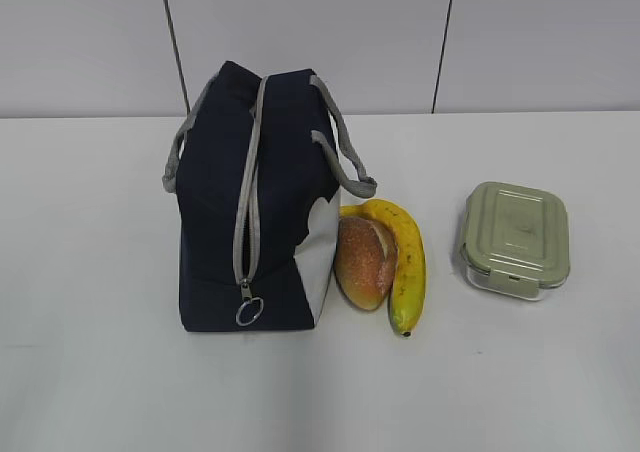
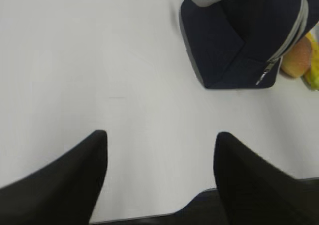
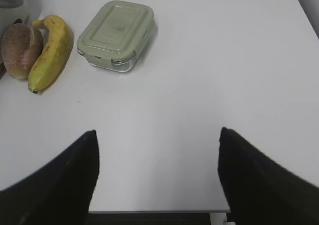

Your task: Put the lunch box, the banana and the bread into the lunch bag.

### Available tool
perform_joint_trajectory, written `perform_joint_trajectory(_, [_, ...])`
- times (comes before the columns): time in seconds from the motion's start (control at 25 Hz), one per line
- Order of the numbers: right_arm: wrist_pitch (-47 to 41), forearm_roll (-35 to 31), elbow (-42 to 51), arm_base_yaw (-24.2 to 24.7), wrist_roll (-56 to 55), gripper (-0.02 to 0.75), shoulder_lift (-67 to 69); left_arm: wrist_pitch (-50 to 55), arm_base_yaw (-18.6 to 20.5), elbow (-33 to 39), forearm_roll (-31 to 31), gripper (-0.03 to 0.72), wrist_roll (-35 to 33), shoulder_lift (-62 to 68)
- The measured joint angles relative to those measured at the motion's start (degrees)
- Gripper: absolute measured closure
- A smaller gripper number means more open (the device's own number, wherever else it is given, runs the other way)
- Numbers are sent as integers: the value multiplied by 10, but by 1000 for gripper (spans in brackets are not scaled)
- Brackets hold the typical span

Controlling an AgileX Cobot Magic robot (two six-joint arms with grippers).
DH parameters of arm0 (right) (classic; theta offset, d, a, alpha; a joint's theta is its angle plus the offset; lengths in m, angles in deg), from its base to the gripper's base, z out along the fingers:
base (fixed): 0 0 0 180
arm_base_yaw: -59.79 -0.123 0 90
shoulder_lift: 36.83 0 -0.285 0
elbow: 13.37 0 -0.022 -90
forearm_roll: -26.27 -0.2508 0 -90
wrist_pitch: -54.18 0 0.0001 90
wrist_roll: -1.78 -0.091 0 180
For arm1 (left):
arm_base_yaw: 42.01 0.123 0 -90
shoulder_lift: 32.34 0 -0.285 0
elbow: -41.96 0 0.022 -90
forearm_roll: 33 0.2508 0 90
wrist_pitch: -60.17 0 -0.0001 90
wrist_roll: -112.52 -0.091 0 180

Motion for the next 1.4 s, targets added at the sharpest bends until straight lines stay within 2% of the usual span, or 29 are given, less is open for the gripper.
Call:
perform_joint_trajectory(0.2, [0,0,0,0,0,169,0,-19,0,-47,-27,272,0,71])
perform_joint_trajectory(0.4, [0,0,0,0,0,169,0,-24,0,-119,-35,281,0,173])
perform_joint_trajectory(0.56, [0,0,0,0,0,169,0,-26,0,-174,-84,289,-21,265])
perform_joint_trajectory(0.76, [0,0,0,0,0,169,0,-29,0,-217,-151,346,-51,371])
perform_joint_trajectory(1.04, [0,0,0,0,0,169,0,-32,0,-278,-203,367,-68,497])
perform_joint_trajectory(1.16, [0,0,0,0,0,169,0,-19,-1,-326,-213,367,-69,561])
perform_joint_trajectory(1.4, [0,0,0,0,0,169,0,25,-39,-440,-213,367,-69,694])
